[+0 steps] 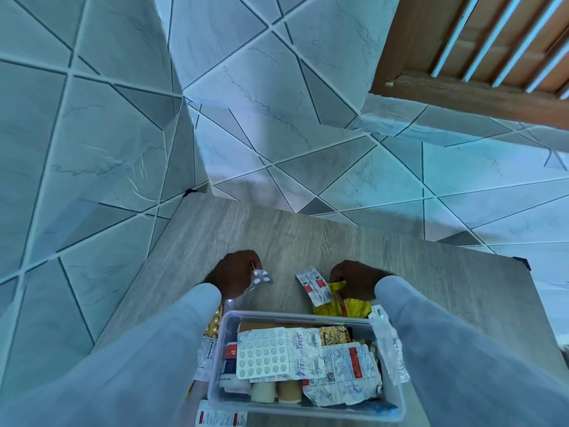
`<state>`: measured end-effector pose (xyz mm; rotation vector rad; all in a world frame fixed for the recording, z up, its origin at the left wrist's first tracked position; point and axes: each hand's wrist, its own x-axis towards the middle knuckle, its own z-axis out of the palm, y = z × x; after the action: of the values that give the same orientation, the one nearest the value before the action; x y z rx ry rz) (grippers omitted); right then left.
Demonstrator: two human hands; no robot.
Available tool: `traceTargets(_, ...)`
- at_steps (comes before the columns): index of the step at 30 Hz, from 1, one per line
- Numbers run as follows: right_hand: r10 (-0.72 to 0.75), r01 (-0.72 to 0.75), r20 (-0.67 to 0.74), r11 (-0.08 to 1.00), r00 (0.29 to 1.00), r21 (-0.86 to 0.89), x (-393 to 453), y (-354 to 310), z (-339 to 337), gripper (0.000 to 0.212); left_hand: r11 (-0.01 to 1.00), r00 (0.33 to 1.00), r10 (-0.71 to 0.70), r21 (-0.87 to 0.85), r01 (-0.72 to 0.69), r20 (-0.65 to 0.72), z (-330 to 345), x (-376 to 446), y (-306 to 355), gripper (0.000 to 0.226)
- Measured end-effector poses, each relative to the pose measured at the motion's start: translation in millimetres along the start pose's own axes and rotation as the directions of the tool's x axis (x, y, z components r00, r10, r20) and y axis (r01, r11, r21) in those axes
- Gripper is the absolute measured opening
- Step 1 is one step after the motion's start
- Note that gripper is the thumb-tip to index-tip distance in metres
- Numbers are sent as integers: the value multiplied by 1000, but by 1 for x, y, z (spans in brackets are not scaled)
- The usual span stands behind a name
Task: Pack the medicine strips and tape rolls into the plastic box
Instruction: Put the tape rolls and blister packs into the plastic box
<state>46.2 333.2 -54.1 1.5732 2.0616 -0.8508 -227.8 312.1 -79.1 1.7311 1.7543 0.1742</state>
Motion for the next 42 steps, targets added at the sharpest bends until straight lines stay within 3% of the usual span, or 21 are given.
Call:
traceTargets(8,-40,40,-77,999,996,5,-35,-4,-31,32,995,990,90,-29,-94,-107,-22,-12,12,25)
traceTargets(17,-26,29,-212,999,977,13,-75,-11,-28,24,950,953,302,-91,-300,18,-14,-50,55,24)
traceTargets(24,-54,96,-301,987,952,126,-115,-14,-26,19,931,925,364,-67,-359,112,20,-77,66,21)
traceTargets(28,-84,124,-166,959,983,253,-123,-13,-1,18,948,944,316,-65,-310,100,27,-80,63,20)
traceTargets(32,-50,68,-82,970,995,235,-114,-17,43,20,950,946,311,-18,-311,93,30,-83,65,23)
traceTargets(38,35,18,-356,990,934,143,-107,-24,82,33,953,956,289,82,-292,46,37,-85,64,23)
traceTargets(42,14,7,-453,999,892,45,-104,-26,91,30,904,940,336,263,-337,52,45,-89,62,24)
